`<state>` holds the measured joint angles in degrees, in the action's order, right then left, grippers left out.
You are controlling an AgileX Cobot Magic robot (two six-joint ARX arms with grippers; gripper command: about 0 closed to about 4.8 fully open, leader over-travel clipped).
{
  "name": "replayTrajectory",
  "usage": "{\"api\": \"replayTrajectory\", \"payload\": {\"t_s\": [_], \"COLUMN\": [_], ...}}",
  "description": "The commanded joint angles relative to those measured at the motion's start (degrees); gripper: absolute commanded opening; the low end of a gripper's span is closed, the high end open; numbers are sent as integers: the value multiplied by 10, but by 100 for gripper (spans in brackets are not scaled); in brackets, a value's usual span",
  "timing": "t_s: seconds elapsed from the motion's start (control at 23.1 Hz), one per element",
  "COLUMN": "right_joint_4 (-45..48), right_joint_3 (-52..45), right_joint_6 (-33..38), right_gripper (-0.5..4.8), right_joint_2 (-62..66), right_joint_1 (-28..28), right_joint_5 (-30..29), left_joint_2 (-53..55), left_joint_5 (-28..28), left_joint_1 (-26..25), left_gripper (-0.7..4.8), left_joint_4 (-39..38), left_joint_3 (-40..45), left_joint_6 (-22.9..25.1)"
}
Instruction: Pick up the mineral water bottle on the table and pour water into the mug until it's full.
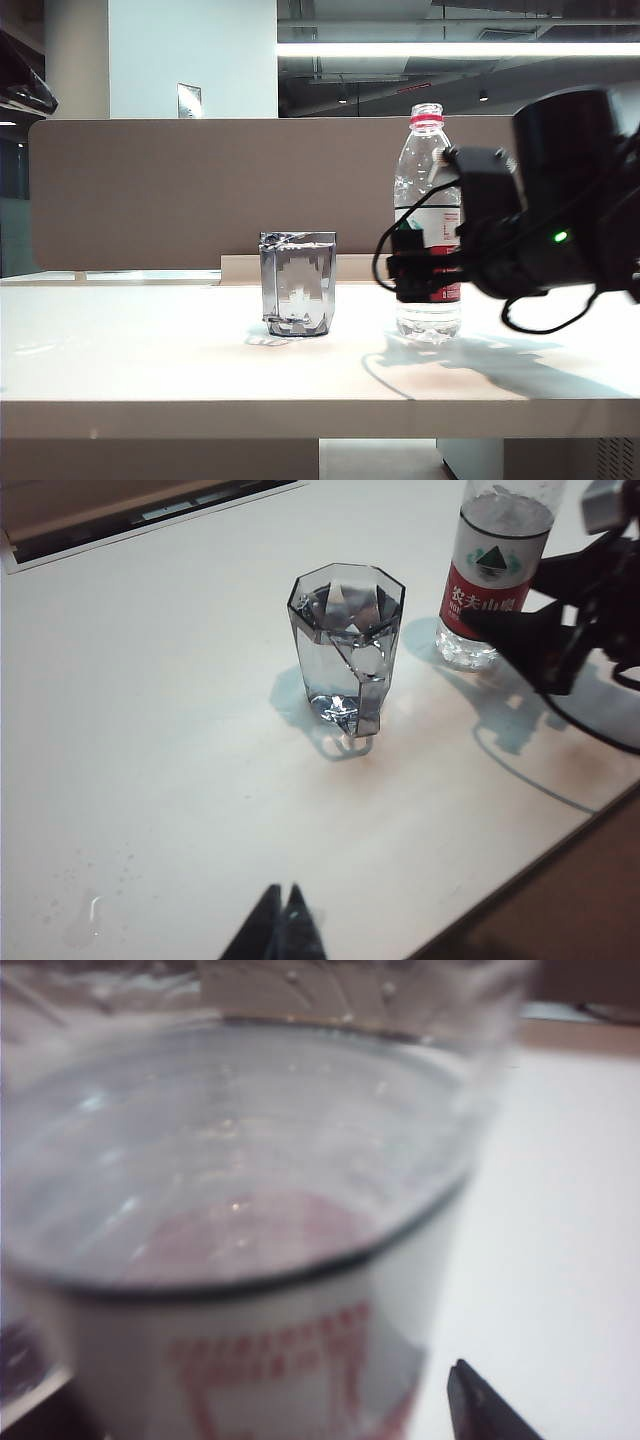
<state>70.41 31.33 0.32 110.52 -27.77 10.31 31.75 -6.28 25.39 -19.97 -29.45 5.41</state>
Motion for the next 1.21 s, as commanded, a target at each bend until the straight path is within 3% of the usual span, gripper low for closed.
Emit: {"api": "replayTrajectory", "payload": {"t_s": [0.04,0.26,0.3,0.35,0.43,0.56,0.61,0.91,1.21], "right_joint_4": [15,15,15,16,28,53,51,18,-141], "right_joint_3": [-40,-113,-127,-156,-195,-252,-259,-299,-302], "right_joint_6": [-37,-36,-36,-36,-35,-35,-35,-33,-33], "right_gripper": [479,479,451,361,254,34,-7,-6,-6], "right_joint_2": [-45,-111,-123,-153,-194,-268,-281,-372,-492], "right_joint_1": [-1,-1,-1,-1,-1,-1,-1,-1,-1], "right_joint_5": [3,2,2,3,3,3,3,3,3], "left_joint_2": [0,-1,0,0,0,0,0,0,0], "left_joint_5": [-2,-2,-2,-2,-2,-2,-2,-2,-2], "left_joint_1": [0,0,0,0,0,0,0,0,0], "left_gripper": [-5,-5,-5,-5,-5,-5,-5,-5,-5], "left_joint_4": [7,7,7,7,7,7,7,7,7], "left_joint_3": [-2,-2,-2,-2,-2,-2,-2,-2,-2], "left_joint_6": [2,2,2,2,2,2,2,2,2]}}
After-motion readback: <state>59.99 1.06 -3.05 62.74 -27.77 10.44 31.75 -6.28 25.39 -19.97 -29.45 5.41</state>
